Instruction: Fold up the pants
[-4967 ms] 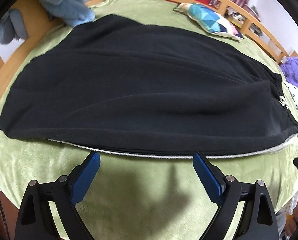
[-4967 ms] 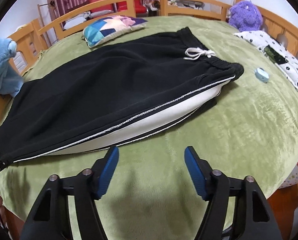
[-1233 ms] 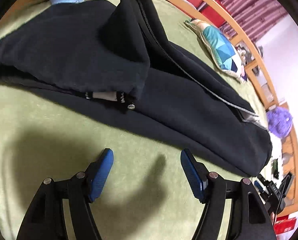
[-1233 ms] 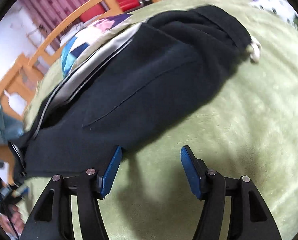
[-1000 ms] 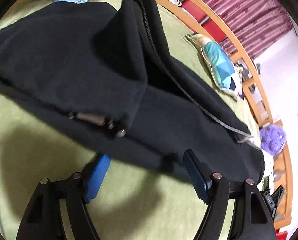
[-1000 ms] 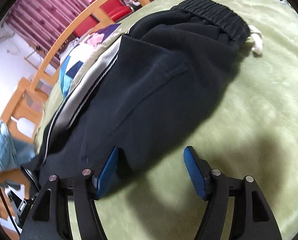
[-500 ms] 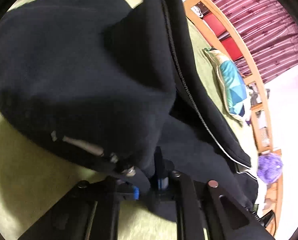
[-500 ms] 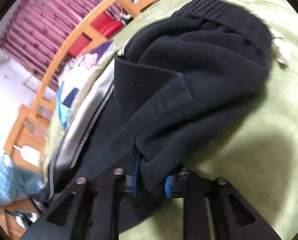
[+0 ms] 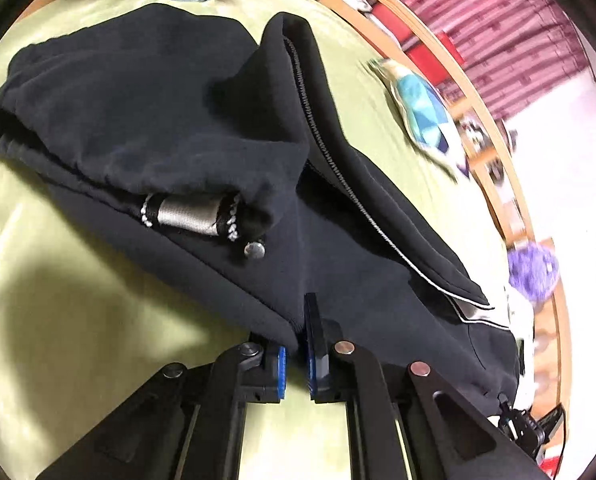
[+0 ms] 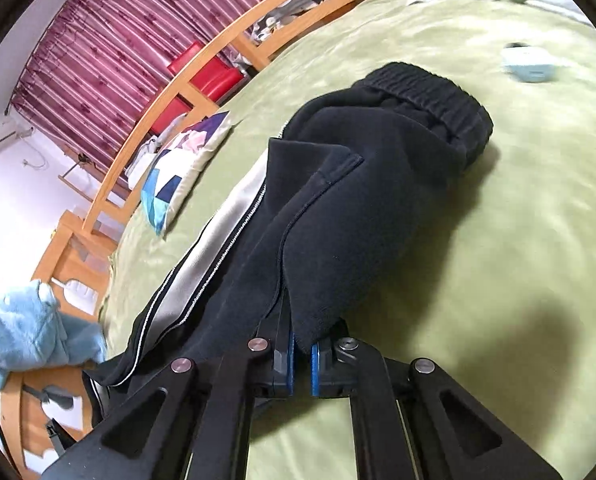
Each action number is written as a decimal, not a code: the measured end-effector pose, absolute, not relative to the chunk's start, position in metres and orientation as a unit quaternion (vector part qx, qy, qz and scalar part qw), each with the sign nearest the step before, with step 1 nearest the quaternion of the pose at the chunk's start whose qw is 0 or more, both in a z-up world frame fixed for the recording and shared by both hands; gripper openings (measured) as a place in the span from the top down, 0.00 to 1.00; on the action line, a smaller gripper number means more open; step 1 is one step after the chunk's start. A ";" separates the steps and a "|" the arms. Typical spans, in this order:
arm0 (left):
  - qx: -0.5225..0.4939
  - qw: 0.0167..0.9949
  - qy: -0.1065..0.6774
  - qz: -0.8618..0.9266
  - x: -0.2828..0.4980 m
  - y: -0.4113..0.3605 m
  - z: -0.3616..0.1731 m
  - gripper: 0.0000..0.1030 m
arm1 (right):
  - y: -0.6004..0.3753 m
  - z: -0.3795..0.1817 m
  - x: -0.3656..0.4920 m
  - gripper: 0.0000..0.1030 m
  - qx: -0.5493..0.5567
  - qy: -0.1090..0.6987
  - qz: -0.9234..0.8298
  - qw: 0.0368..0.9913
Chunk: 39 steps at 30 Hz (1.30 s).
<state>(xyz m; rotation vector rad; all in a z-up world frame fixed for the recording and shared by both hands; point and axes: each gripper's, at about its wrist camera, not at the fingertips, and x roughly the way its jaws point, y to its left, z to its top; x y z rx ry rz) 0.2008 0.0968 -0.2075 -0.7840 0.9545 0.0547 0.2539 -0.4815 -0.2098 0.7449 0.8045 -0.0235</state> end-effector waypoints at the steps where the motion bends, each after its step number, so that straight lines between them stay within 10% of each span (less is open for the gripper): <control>1: -0.369 0.813 0.450 0.021 0.188 0.093 -0.207 0.93 | -0.487 -0.208 0.235 0.95 0.355 0.382 -0.015 0.853; 19: -0.273 0.842 0.465 -0.015 0.044 0.102 -0.180 0.89 | -0.490 -0.200 0.037 0.66 0.225 0.412 -0.086 0.879; 23: -0.260 0.865 0.430 -0.004 0.030 0.125 -0.162 0.58 | -0.457 -0.178 0.042 0.58 0.199 0.384 -0.052 0.900; 39: -0.325 0.849 0.412 0.058 0.073 0.259 -0.198 0.57 | -0.403 -0.171 0.052 0.56 0.201 0.394 -0.052 0.895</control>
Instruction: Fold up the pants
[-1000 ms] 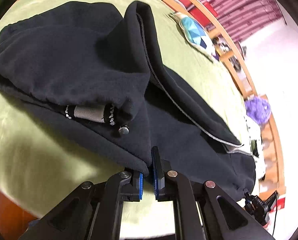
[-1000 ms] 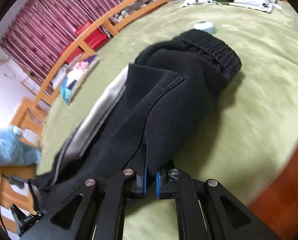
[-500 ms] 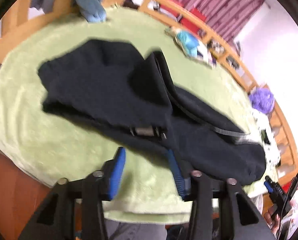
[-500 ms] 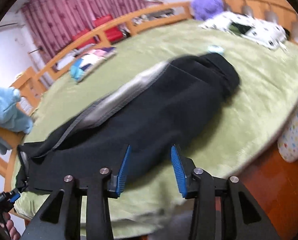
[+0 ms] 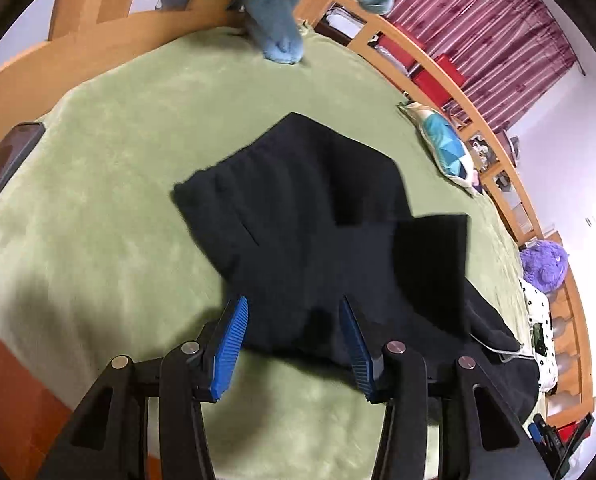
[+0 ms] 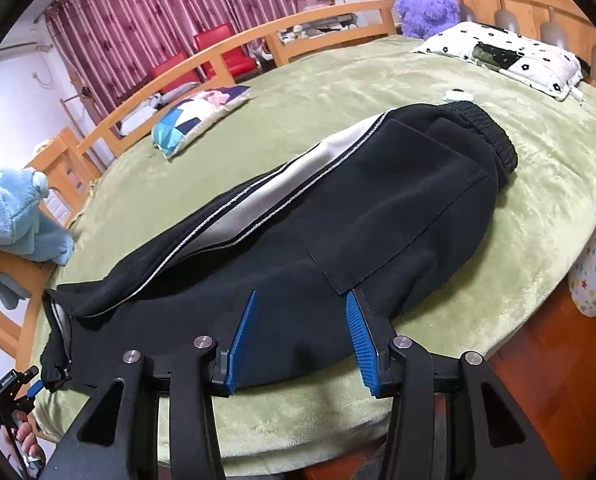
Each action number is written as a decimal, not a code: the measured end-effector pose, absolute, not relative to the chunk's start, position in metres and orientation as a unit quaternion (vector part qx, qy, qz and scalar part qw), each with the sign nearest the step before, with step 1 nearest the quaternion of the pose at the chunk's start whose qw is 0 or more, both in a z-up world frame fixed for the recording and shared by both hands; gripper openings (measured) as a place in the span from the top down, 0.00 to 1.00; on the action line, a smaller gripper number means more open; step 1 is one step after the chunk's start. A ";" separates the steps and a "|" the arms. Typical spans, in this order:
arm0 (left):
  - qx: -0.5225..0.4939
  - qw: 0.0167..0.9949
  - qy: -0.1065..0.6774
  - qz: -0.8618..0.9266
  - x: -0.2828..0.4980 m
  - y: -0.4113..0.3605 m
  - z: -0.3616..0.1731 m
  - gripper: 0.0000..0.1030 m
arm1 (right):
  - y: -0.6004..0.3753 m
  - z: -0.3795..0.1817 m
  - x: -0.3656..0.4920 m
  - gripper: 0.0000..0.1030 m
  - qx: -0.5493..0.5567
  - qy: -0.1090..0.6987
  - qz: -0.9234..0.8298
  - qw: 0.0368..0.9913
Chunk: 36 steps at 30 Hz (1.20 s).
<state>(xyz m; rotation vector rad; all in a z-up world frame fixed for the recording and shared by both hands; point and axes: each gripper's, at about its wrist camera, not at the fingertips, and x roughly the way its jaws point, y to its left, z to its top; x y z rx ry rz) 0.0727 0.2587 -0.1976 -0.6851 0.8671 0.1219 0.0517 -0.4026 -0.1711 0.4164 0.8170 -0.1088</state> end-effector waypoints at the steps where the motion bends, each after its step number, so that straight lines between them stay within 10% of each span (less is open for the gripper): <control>1: -0.327 0.847 0.414 0.059 0.080 0.264 -0.200 0.57 | -0.400 -0.170 0.055 0.56 0.199 0.397 -0.057 0.894; 11: -0.366 0.829 0.414 0.092 0.135 0.294 -0.232 0.59 | -0.370 -0.168 0.086 0.56 0.192 0.437 -0.064 0.876; 15: -0.355 0.834 0.410 0.102 0.135 0.299 -0.224 0.98 | -0.359 -0.169 0.097 0.56 0.180 0.445 -0.061 0.875; 33: -0.341 0.846 0.404 0.067 0.084 0.286 -0.208 0.98 | -0.350 -0.180 0.079 0.56 0.189 0.437 -0.023 0.879; 36: -0.352 0.831 0.424 0.078 0.100 0.289 -0.224 0.83 | -0.357 -0.178 0.072 0.56 0.186 0.433 -0.035 0.881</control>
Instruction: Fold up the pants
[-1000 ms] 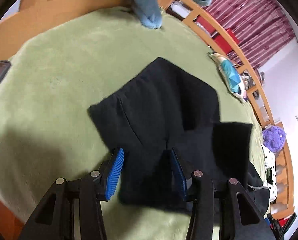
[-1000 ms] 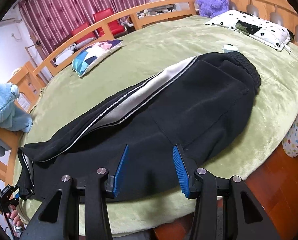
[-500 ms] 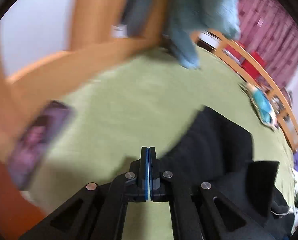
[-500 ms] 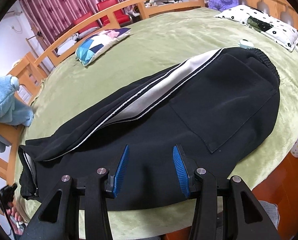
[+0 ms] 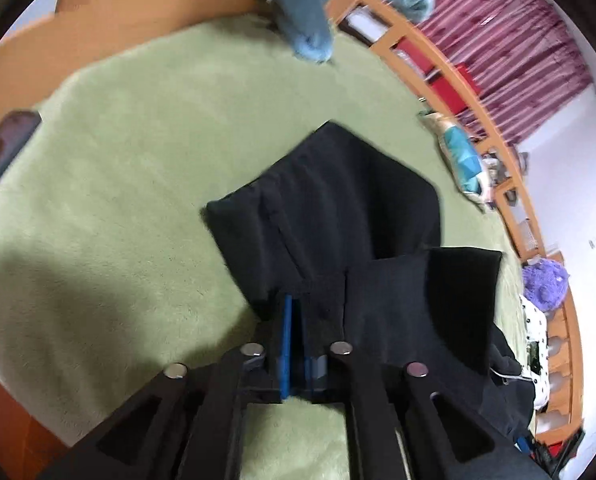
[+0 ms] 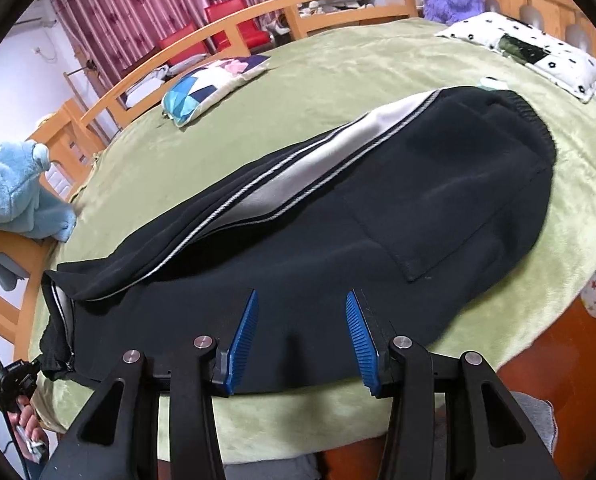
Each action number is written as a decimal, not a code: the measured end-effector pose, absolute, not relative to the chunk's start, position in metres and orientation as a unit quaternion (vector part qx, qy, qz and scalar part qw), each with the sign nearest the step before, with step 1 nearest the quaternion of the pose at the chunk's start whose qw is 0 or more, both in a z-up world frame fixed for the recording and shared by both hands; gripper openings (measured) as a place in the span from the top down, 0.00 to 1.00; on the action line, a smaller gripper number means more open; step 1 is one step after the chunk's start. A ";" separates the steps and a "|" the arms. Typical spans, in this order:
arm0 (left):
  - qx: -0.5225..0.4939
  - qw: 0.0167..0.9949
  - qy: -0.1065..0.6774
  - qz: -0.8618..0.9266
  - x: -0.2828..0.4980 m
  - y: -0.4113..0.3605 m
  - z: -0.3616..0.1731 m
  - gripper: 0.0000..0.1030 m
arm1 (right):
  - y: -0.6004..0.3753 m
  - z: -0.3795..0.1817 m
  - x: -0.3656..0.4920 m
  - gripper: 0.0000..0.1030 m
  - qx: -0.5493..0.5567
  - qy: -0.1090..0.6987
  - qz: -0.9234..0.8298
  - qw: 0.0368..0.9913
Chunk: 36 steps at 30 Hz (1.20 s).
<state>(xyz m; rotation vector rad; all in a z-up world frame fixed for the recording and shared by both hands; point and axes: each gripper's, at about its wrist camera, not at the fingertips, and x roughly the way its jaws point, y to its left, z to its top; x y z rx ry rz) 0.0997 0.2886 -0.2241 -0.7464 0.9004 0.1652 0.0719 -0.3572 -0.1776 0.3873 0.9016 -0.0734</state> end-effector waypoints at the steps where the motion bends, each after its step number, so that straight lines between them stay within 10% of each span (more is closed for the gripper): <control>1: -0.350 0.830 0.425 0.084 0.099 0.290 -0.226 0.77 | -0.361 -0.179 0.070 0.56 0.188 0.434 -0.042 0.880; 11: -0.388 0.828 0.401 0.048 0.137 0.299 -0.241 0.52 | -0.377 -0.205 0.079 0.56 0.235 0.469 -0.072 0.848; 31: -0.390 0.831 0.386 0.091 0.132 0.308 -0.241 0.46 | -0.333 -0.206 0.103 0.56 0.201 0.489 -0.045 0.847; 34: -0.381 0.830 0.396 0.096 0.140 0.305 -0.237 0.85 | -0.338 -0.203 0.099 0.56 0.211 0.482 -0.048 0.849; 36: -0.376 0.829 0.403 0.095 0.135 0.309 -0.235 0.91 | -0.341 -0.202 0.096 0.56 0.219 0.478 -0.048 0.849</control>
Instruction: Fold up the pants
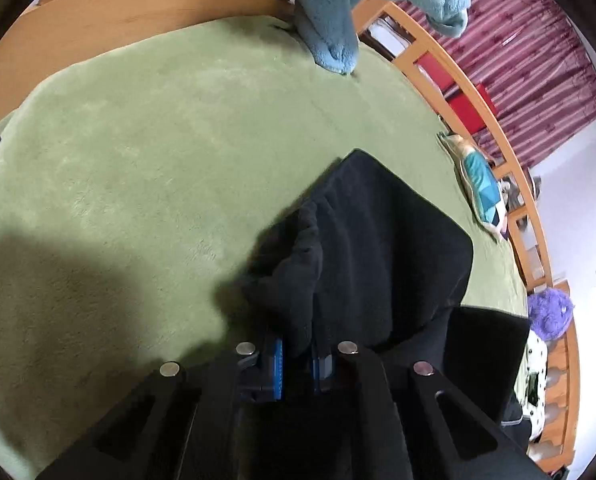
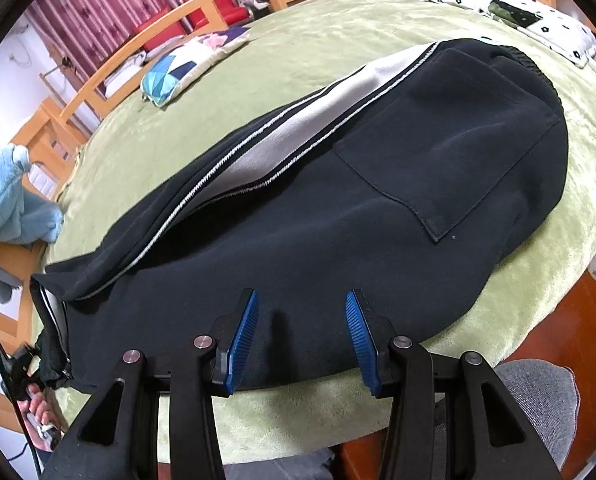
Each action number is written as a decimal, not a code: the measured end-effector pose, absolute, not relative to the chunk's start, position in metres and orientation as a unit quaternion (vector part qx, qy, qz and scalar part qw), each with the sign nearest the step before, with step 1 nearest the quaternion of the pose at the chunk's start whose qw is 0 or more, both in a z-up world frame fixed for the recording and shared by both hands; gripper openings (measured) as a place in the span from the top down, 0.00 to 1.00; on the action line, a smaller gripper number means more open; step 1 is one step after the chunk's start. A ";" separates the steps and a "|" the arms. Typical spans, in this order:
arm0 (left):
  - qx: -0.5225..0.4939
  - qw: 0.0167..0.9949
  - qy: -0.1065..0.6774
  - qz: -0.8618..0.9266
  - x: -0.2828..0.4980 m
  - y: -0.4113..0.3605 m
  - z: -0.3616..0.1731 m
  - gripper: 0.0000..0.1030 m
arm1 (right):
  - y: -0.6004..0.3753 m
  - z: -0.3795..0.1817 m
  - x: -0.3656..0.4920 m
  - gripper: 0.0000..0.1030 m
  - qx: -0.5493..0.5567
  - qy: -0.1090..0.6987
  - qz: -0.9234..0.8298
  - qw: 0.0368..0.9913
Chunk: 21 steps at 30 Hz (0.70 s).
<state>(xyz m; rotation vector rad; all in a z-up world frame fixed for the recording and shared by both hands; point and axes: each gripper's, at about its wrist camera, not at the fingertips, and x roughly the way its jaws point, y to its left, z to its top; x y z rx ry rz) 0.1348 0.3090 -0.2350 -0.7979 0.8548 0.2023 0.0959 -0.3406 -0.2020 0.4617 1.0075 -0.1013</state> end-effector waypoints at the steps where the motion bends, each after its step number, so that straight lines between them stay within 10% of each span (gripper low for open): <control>1: -0.376 0.831 0.398 0.101 0.127 0.312 -0.232 0.91 | -0.342 -0.201 0.095 0.56 0.223 0.476 -0.047 0.849; 21: -0.310 0.829 0.457 0.094 0.027 0.252 -0.194 0.59 | -0.368 -0.180 0.067 0.56 0.254 0.427 0.012 0.868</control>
